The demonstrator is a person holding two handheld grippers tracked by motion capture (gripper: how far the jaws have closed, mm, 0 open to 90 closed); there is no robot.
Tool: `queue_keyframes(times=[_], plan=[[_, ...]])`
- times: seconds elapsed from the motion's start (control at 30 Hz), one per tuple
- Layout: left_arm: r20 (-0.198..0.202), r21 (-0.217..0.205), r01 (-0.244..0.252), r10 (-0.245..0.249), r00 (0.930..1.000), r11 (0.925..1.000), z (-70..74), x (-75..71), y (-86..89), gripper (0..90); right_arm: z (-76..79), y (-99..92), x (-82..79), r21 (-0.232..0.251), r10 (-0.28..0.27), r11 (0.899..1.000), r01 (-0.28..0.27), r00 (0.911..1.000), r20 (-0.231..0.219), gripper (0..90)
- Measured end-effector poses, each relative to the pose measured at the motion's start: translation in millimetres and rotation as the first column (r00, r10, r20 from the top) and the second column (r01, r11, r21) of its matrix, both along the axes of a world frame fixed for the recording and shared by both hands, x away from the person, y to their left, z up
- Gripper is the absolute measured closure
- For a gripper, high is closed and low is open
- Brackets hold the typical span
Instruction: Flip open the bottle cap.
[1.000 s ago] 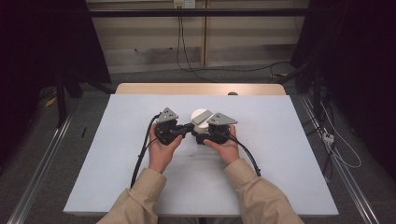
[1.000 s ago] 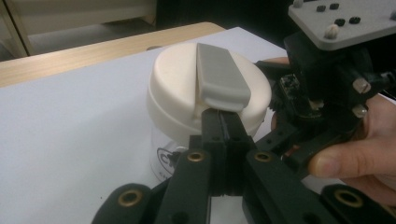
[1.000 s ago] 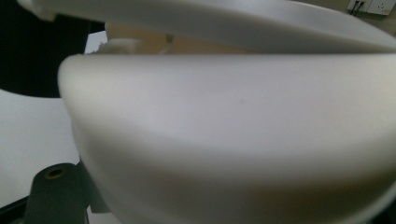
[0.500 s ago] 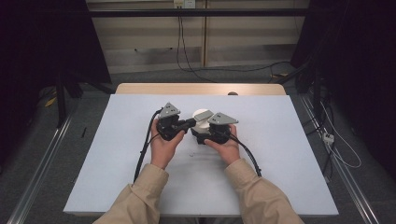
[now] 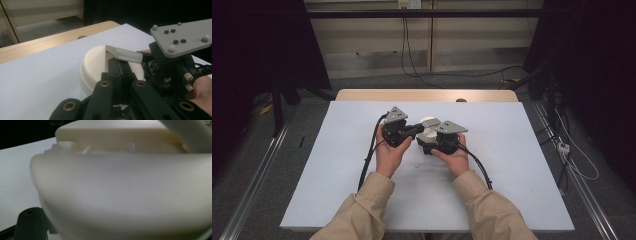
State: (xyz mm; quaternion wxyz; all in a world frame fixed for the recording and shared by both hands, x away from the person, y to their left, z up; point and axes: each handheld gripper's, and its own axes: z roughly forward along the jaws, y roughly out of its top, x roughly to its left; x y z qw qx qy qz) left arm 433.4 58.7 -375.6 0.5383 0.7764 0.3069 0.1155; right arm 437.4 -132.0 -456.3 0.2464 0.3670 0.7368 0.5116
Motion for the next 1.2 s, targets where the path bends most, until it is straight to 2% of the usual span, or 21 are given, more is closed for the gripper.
queue_keyframes(times=[0.5, 0.7, 0.9, 1.2], plan=[[0.003, 0.003, 0.006, -0.006, 1.0, 1.0, 0.8, 4.3, -7.7, 90.0, 2.3, -3.7, -1.5, -0.001, -0.005, 1.0, 0.005, 0.9995, -0.031, 15.0], [0.01, 0.013, 0.003, -0.003, 0.9999, 0.9999, 1.2, 7.1, -8.5, 90.0, 2.9, -4.7, -1.6, 0.003, -0.005, 1.0, 0.005, 0.9995, -0.032, 15.7], [0.008, -0.003, -0.009, 0.009, 0.9999, 1.0, 1.8, 9.3, -8.9, 90.0, 2.2, -3.5, -2.5, -0.002, 0.003, 1.0, -0.003, 0.9997, -0.025, 17.7], [0.009, 0.0, -0.009, 0.009, 0.9999, 1.0, 2.7, 12.7, -11.6, 90.0, 1.9, -3.4, -1.6, -0.002, 0.006, 1.0, -0.006, 0.9997, -0.025, 17.9]])
